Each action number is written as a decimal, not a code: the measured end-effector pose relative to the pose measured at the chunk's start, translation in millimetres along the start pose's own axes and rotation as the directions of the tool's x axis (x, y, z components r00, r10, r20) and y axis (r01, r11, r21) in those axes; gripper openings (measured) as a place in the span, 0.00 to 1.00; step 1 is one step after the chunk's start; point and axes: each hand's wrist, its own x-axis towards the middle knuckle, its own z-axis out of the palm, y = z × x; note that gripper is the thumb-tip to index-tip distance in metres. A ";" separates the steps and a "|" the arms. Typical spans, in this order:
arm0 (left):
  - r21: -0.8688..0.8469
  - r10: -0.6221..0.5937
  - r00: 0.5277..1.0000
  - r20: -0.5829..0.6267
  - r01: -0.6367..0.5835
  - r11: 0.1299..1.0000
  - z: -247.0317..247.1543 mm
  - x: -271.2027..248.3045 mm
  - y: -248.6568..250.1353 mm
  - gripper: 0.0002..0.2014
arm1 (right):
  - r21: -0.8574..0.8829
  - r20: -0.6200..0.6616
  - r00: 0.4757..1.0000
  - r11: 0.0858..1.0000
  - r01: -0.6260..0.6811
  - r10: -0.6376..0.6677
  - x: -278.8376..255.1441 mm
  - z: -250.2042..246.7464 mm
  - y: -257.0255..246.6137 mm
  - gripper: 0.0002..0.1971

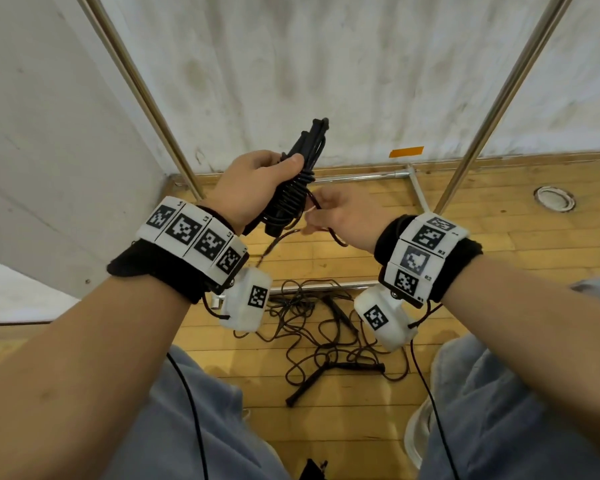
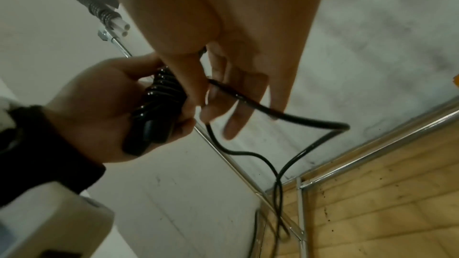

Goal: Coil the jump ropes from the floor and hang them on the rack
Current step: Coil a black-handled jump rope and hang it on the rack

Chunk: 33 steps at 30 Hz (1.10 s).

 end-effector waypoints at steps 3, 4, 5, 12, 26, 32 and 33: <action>-0.043 -0.007 1.000 0.007 0.007 0.999 -9.8 0.8 1.3 0.12 | 0.030 -0.032 0.999 0.999 -0.010 0.011 -1.8 -3.0 -1.0 0.07; -0.071 -0.014 1.000 0.015 0.015 0.997 -12.9 0.8 2.3 0.13 | 0.001 -0.033 0.999 1.000 -0.010 0.010 -1.7 -5.4 -0.7 0.06; -0.099 -0.021 0.999 0.029 0.024 0.995 -15.3 0.7 3.4 0.15 | -0.015 -0.014 1.000 1.000 -0.010 0.010 -2.3 -6.7 -2.0 0.07; -0.105 0.001 0.998 0.066 0.006 0.994 -13.2 -3.9 9.3 0.14 | 0.291 0.074 0.997 0.956 -0.020 -0.002 -5.7 0.3 -9.9 0.19; 0.665 0.269 0.953 -0.142 -0.109 0.739 -13.9 12.0 -21.9 0.18 | -0.545 -0.155 0.973 0.836 0.062 -0.173 -8.8 -8.4 -11.4 0.16; 0.742 0.218 0.965 -0.143 -0.041 0.670 -3.0 19.6 -37.4 0.20 | -0.685 0.004 0.993 0.724 0.089 -0.117 -12.5 3.2 -22.4 0.17; 0.756 0.218 0.967 -0.133 -0.043 0.653 -1.0 19.9 -38.5 0.20 | -0.683 0.019 0.994 0.725 0.088 -0.103 -13.0 1.9 -23.9 0.17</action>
